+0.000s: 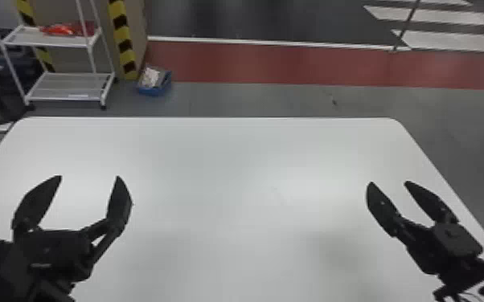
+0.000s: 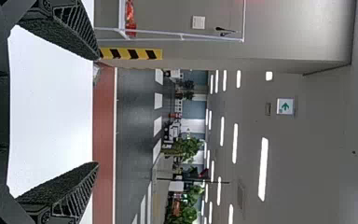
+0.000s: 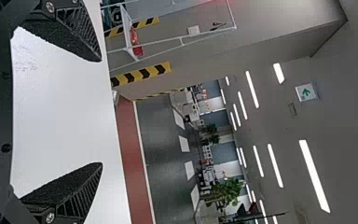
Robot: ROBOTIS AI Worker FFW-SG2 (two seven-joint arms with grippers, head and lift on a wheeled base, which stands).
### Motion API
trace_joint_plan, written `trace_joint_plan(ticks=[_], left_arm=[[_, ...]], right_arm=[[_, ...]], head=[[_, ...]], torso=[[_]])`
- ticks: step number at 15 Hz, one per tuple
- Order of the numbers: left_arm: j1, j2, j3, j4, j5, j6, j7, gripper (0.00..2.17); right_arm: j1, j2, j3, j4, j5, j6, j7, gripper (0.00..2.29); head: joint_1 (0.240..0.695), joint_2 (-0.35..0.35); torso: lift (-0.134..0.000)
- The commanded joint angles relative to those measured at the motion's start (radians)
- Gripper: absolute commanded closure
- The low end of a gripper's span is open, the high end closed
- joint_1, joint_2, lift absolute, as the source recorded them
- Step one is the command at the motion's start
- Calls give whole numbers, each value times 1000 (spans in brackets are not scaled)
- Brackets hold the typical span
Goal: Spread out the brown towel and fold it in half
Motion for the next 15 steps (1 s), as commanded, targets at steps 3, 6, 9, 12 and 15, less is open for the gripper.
trace_joint_plan(ticks=[3, 6, 9, 12, 15], left_arm=[[-2, 0, -3, 2, -1, 1, 0, 87], [1, 0, -3, 0, -1, 1, 2, 87], [1, 0, -7, 0, -1, 1, 2, 87], [1, 0, -9, -1, -1, 1, 2, 87], [1, 0, -12, -1, -3, 1, 2, 87]], right_arm=[[1, -4, -1, 0, 0, -6, -2, 87], [7, -4, 2, -1, -1, -22, -5, 87], [16, -5, 1, -9, -1, -46, -18, 90], [19, -7, 2, -9, -12, -59, -23, 97], [24, -5, 2, -12, -14, -62, -25, 97]], head=[[695, -103], [695, -105], [695, -106], [695, -113], [695, -117]], torso=[[-128], [-128], [-128], [-128], [-128]])
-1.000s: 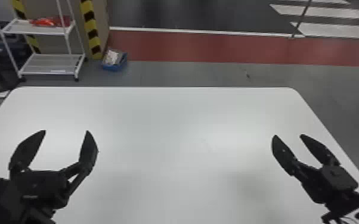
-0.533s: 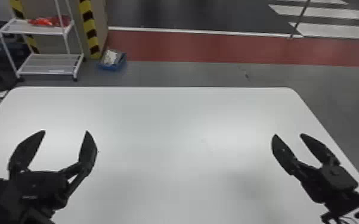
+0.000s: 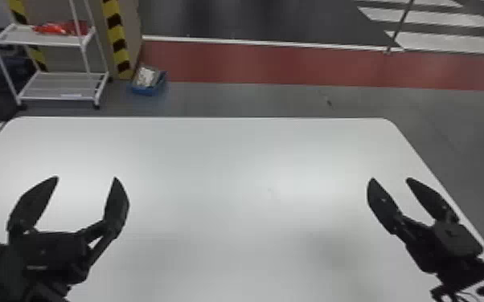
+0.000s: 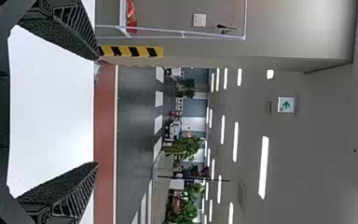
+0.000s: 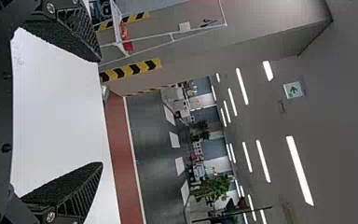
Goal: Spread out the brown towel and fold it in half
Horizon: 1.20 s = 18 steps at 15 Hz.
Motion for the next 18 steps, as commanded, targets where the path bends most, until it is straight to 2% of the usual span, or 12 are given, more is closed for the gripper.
trace_joint_plan(ticks=[1, 18], left_arm=[[0, 0, -1, 0, -1, 0, 0, 87], [-1, -3, -9, -14, -21, 49, 2, 87]], right_arm=[[7, 0, 0, -4, -3, -9, 0, 97], [10, -2, 17, -4, 14, -37, -57, 110]], head=[[695, -117], [695, -134]], torso=[[-128], [-128]])
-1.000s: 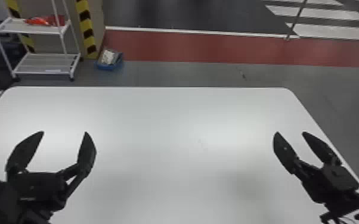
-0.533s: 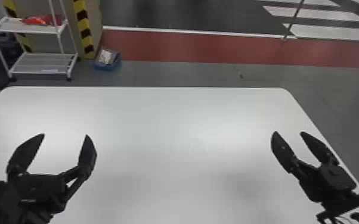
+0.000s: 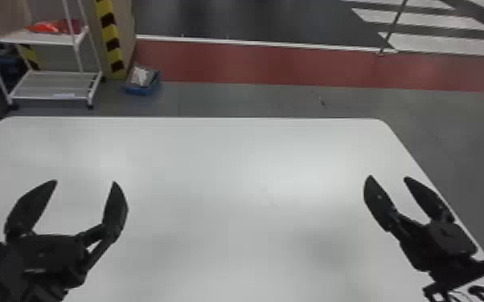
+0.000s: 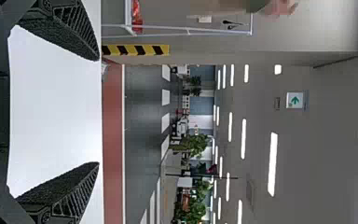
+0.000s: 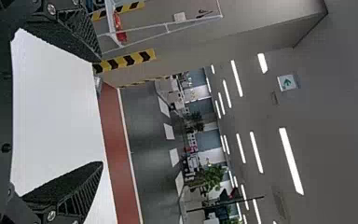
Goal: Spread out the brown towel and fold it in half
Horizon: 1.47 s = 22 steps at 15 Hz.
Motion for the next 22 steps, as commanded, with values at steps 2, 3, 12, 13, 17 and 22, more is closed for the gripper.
trace_joint_plan(ticks=[2, 3, 12, 13, 17, 22], left_arm=[[-4, 3, 0, 2, 1, 0, 0, 87], [-5, 3, -2, 2, 1, 0, 0, 87], [4, 3, -5, -2, -2, -18, 2, 87], [5, 3, -5, -2, -2, -18, 3, 87], [9, 0, -5, -2, -10, -28, 15, 87], [9, -2, -3, -2, -8, -25, 20, 87]], right_arm=[[2, -2, 6, 0, 10, 0, -6, 110], [5, -2, 6, -2, 12, -3, -6, 113], [19, -3, 14, -13, 13, -15, -40, 127], [19, -5, 16, -13, 13, -15, -43, 127], [20, -6, 17, -11, 13, -18, -44, 127], [20, -5, 23, -8, 13, -18, -58, 127]], head=[[695, -135], [695, -133], [695, -137], [695, -138], [695, -137], [695, -133]], torso=[[-128], [-128], [-128], [-128], [-128], [-128]])
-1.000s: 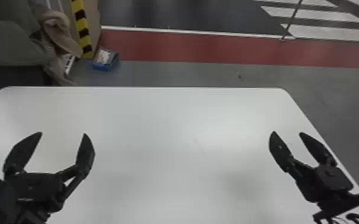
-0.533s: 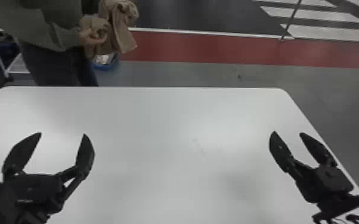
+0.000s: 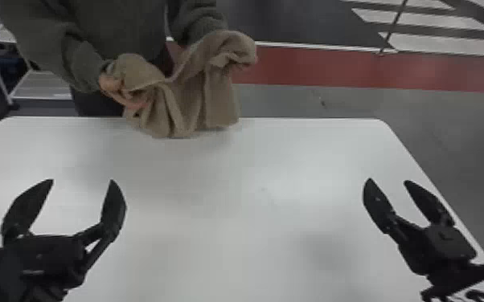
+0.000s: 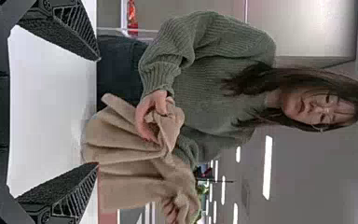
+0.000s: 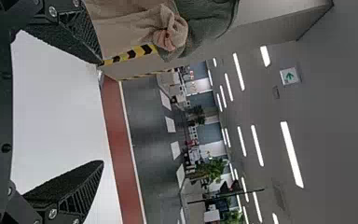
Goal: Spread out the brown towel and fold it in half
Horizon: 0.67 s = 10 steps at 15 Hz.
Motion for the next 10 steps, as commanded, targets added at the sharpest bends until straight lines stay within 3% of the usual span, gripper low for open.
trace_joint_plan(ticks=[1, 10], left_arm=[[1, 1, 2, -1, 1, 1, 0, 87], [-5, 1, 4, 10, 7, 1, -2, 90]], right_arm=[[0, 2, 3, 0, 0, 0, -3, 127], [-8, 3, 5, 14, 3, 3, -3, 130]], head=[[695, -133], [695, -130]], torso=[[-128], [-128]])
